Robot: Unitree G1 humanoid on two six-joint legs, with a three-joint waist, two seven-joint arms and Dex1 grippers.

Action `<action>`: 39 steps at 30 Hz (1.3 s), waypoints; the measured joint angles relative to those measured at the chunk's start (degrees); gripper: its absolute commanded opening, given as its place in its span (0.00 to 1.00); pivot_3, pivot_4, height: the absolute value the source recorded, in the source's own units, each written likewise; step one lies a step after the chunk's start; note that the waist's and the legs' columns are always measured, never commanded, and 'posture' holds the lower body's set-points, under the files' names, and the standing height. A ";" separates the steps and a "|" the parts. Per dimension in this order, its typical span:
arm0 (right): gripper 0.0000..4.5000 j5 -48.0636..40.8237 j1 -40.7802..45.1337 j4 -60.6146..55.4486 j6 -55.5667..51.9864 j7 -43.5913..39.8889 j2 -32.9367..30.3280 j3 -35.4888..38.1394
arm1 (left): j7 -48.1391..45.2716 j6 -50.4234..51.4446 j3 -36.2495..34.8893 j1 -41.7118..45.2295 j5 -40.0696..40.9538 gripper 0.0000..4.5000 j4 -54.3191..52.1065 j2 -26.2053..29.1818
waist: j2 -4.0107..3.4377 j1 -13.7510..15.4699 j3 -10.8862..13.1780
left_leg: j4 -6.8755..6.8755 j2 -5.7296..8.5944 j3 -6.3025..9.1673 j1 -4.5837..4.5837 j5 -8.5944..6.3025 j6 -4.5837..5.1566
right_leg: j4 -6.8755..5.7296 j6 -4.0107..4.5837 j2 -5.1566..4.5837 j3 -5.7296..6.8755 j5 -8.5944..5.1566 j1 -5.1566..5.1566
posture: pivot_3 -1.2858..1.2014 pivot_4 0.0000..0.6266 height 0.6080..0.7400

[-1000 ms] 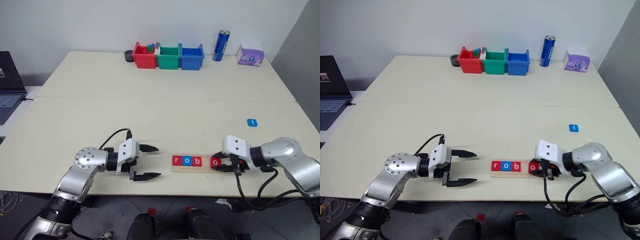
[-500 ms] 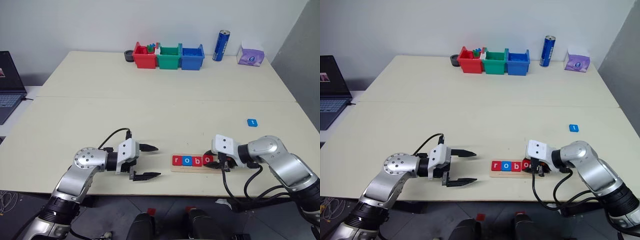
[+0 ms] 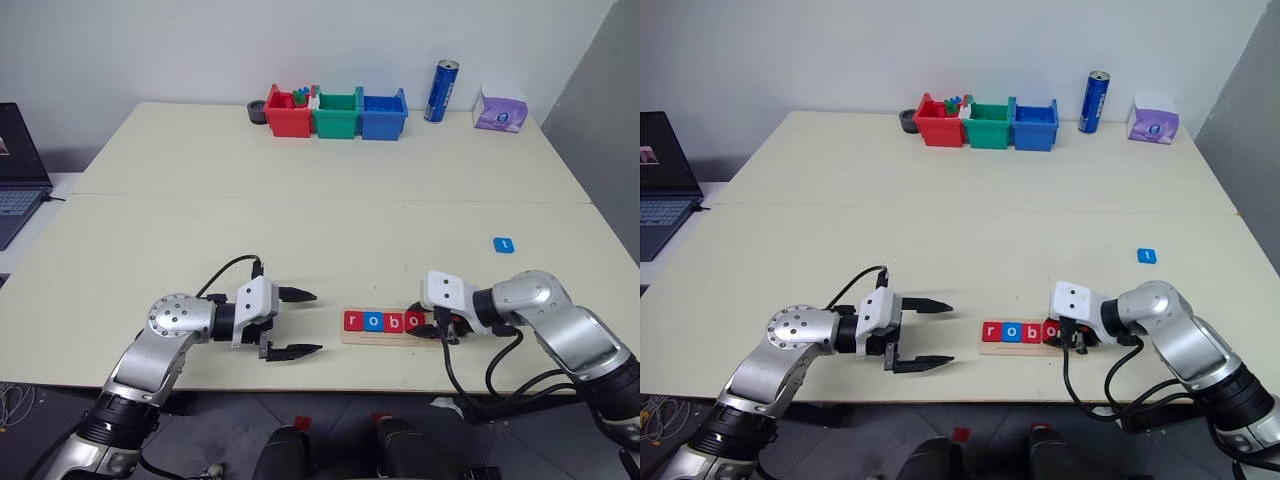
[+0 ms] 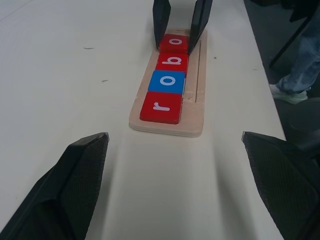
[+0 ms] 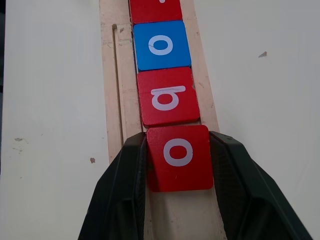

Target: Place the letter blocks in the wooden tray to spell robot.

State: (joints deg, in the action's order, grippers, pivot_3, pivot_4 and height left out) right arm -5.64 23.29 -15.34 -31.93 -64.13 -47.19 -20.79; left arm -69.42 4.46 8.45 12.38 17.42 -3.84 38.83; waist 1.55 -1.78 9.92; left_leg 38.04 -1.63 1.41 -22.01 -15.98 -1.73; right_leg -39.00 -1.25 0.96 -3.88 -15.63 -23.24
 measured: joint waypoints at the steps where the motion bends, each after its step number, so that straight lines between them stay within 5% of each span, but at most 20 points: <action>1: 0.49 0.03 0.06 0.00 0.03 0.00 0.00 -0.08 | 0.00 -0.14 0.00 -0.07 0.00 1.00 0.01 0.00 | 0.00 0.00 0.00 | 0.00 0.00 0.01 0.00 0.00 0.00 | 0.00 0.01 0.00 0.00 0.01 0.00 | 0.52 0.24 1.00; 8: 1.00 -0.11 0.55 0.09 -0.05 0.07 0.00 -0.18 | 0.02 -1.20 0.00 -0.51 -0.04 1.00 0.43 0.00 | 0.00 0.00 0.00 | 0.00 0.00 0.01 0.00 0.00 0.00 | 0.00 0.01 0.00 0.00 0.00 0.00 | 0.52 0.24 1.00; 19: 1.00 -9.51 -4.31 -9.06 -13.13 6.85 1.88 16.19 | 0.78 0.37 -0.12 -0.92 0.15 1.00 -0.46 0.02 | 0.02 0.17 0.00 | 0.01 0.02 0.02 -0.06 0.00 0.00 | 0.00 0.16 -0.01 0.08 0.09 0.02 | 0.52 0.24 1.00; 28: 1.00 -6.70 -17.90 -11.13 -13.91 34.37 20.16 33.82 | 1.39 3.76 -0.72 -0.71 0.67 1.00 -2.76 -0.01 | -0.01 -0.11 -0.01 | -0.03 -0.01 0.00 -0.03 0.01 -0.01 | -0.04 -0.08 0.00 -0.02 -0.04 -0.01 | 0.52 0.24 1.00; 32: 1.00 -3.57 -14.76 -3.13 -9.56 44.99 25.56 36.21 | 1.17 3.91 -0.78 0.19 0.70 1.00 -2.69 -0.10 | -0.07 -0.36 0.02 | -0.01 0.02 -0.11 0.08 0.01 -0.01 | -0.08 -0.10 0.06 -0.19 -0.02 -0.01 | 0.52 0.24 1.00; 39: 1.00 0.91 1.23 19.86 1.39 52.34 24.08 35.74 | 0.37 2.93 -0.56 1.49 0.54 1.00 -0.62 -1.12 | -0.09 -0.57 0.03 | -0.06 0.08 -0.28 0.06 0.01 0.00 | -0.03 0.15 0.08 -0.16 0.15 -0.01 | 0.52 0.24 1.00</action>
State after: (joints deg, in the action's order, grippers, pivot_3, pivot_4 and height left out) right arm -4.74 24.53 4.52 -30.55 -11.79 -23.11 14.95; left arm -69.05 7.39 7.88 13.87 17.96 -4.46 37.71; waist 1.46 -2.36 9.95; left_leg 37.98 -1.55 1.13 -21.96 -15.97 -1.73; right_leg -39.03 -1.10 1.04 -4.04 -15.48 -23.25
